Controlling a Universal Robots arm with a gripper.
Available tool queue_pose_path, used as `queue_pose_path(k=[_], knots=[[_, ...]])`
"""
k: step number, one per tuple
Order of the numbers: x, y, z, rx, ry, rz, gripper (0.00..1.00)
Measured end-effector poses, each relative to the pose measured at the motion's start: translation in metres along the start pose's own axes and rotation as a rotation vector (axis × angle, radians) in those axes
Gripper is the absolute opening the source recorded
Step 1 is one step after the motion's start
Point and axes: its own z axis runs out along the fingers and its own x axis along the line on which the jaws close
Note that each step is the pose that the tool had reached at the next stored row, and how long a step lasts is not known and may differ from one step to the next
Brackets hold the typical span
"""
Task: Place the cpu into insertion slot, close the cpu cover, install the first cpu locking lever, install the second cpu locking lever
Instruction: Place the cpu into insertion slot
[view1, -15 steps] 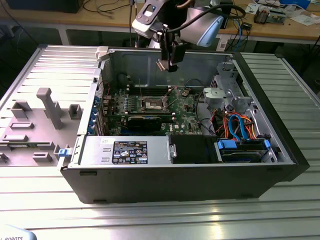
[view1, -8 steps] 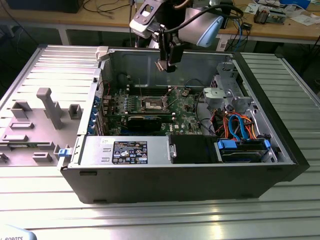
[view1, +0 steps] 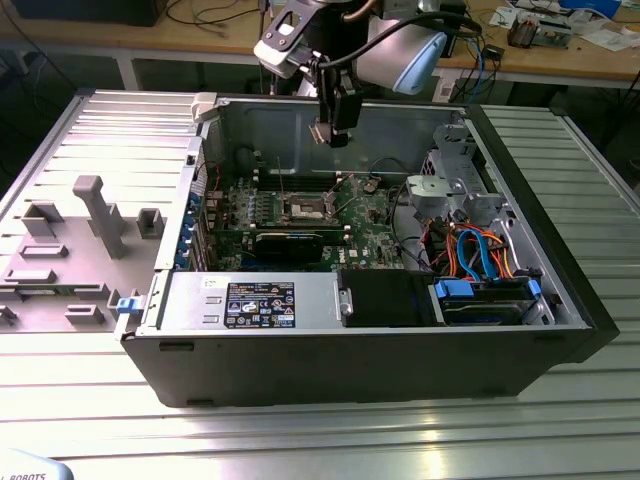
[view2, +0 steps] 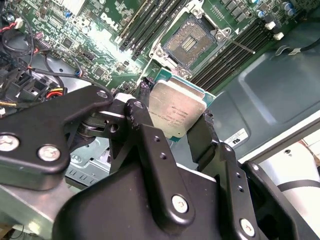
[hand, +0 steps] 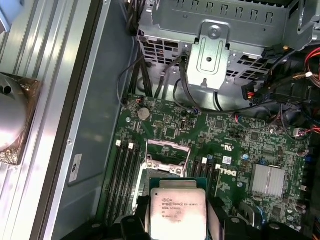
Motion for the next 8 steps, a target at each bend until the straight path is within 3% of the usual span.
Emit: queue_pose_path(k=[8], knots=[[0.0000, -0.0004, 0.0032, 0.0016, -0.0006, 0.004, 0.54]])
